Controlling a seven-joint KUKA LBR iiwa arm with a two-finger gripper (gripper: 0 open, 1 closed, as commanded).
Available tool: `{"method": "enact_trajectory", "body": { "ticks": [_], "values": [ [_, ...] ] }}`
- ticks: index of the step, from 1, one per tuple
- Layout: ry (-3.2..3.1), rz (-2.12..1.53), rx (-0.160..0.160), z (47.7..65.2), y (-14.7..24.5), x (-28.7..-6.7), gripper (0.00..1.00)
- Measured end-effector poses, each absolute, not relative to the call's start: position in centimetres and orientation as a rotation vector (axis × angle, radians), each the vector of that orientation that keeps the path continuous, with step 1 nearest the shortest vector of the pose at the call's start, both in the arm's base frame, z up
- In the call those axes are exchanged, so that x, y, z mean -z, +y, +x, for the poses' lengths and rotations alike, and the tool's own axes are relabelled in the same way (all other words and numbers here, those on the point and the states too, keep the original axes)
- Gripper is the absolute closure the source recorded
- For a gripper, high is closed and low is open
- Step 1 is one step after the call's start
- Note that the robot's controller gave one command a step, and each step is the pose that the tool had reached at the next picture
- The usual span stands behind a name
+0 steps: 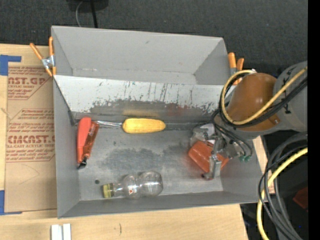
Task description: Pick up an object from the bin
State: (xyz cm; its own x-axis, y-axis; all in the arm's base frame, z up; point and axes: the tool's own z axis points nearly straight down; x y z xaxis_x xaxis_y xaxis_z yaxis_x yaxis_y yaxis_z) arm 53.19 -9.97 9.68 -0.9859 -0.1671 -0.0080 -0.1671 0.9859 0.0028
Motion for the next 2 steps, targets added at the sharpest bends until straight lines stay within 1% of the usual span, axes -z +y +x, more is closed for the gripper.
{"method": "enact_trajectory", "body": {
  "ticks": [1, 2],
  "values": [
    [3.143, 0.055, -0.005, 51.6, -10.5, -8.6, 0.0],
    [3.105, 0.455, -0.015, 52.0, -13.1, -7.7, 0.0]
  ]
}}
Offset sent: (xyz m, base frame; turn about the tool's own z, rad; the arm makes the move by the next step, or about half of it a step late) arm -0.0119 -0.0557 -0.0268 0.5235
